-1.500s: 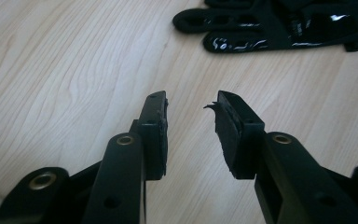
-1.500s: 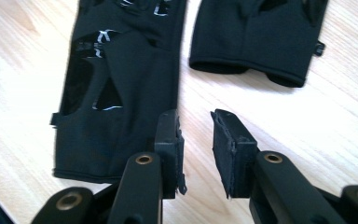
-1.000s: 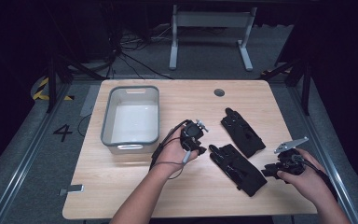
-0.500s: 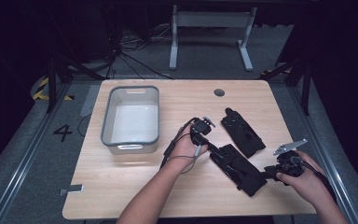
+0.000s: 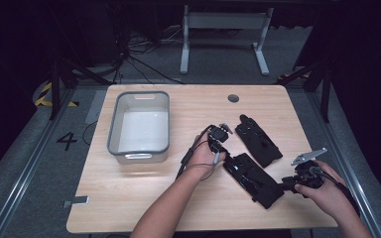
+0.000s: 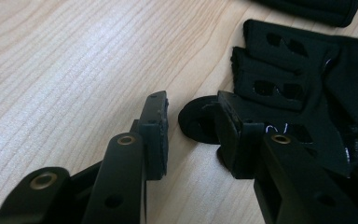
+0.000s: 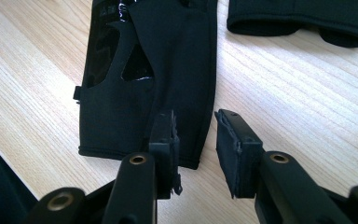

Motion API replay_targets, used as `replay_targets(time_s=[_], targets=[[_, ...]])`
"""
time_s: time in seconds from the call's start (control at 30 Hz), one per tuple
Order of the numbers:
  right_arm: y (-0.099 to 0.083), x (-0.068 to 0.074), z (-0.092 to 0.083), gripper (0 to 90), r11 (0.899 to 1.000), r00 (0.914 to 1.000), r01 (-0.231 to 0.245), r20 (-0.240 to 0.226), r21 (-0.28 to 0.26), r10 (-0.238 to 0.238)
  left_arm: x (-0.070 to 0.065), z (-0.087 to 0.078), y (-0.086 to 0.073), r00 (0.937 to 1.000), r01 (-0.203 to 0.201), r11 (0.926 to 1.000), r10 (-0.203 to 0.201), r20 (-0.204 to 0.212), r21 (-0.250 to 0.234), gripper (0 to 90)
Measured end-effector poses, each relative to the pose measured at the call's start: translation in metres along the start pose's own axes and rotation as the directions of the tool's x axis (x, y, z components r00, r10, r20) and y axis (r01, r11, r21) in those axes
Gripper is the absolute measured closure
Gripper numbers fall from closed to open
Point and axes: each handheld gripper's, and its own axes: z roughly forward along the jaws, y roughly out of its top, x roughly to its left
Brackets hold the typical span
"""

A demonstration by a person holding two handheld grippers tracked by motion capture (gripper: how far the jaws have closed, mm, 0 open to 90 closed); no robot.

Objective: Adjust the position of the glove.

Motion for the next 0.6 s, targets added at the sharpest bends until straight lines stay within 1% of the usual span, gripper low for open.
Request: replay_targets(time_s=[0.1, 0.2, 0.27, 0.3, 0.4, 0.43, 0.47, 0.5, 0.6], targets=[[-0.001, 0.0, 0.0, 68.5, 1.0, 1.0, -0.002, 0.001, 0.001, 0.002, -0.001, 0.001, 0.0, 1.0, -0.003, 1.0, 0.003, -0.003, 0.006, 65.4], [-0.001, 0.0, 0.001, 67.7, 1.0, 0.9999, -0.007, -0.011, 0.019, 0.007, -0.002, 0.004, 0.0, 1.0, -0.004, 0.9996, 0.004, -0.007, 0.027, 66.3], [0.0, 0.001, 0.002, 66.6, 1.0, 0.9998, -0.014, -0.012, 0.027, 0.014, -0.003, 0.004, 0.0, 0.9999, -0.01, 0.9996, 0.01, -0.008, 0.027, 68.3], [-0.001, 0.001, 0.005, 64.8, 0.999, 0.9997, -0.022, -0.011, 0.043, 0.023, -0.003, 0.004, 0.001, 0.9999, -0.012, 0.9994, 0.012, -0.01, 0.031, 68.9], [-0.001, 0.0, 0.009, 63.6, 0.998, 0.9996, -0.029, -0.001, 0.05, 0.029, -0.003, 0.004, 0.0, 0.9999, -0.012, 0.9995, 0.013, -0.009, 0.03, 69.3], [-0.002, -0.002, 0.012, 60.1, 0.997, 0.9987, -0.051, 0.011, 0.064, 0.051, -0.004, 0.004, 0.0, 0.9999, -0.013, 0.9994, 0.013, -0.007, 0.032, 70.0], [-0.002, -0.002, 0.012, 60.1, 0.997, 0.9987, -0.051, 0.011, 0.064, 0.051, -0.004, 0.004, 0.0, 0.9999, -0.013, 0.9994, 0.013, -0.007, 0.032, 71.1], [-0.003, -0.003, 0.016, 57.9, 0.995, 0.9978, -0.065, 0.017, 0.077, 0.064, -0.006, 0.004, 0.001, 0.9996, -0.021, 0.9991, 0.022, -0.015, 0.036, 71.3], [-0.004, -0.002, 0.019, 56.8, 0.994, 0.9979, -0.064, 0.015, 0.086, 0.063, -0.007, 0.005, 0.001, 0.9994, -0.026, 0.9989, 0.027, -0.023, 0.038, 72.9]])
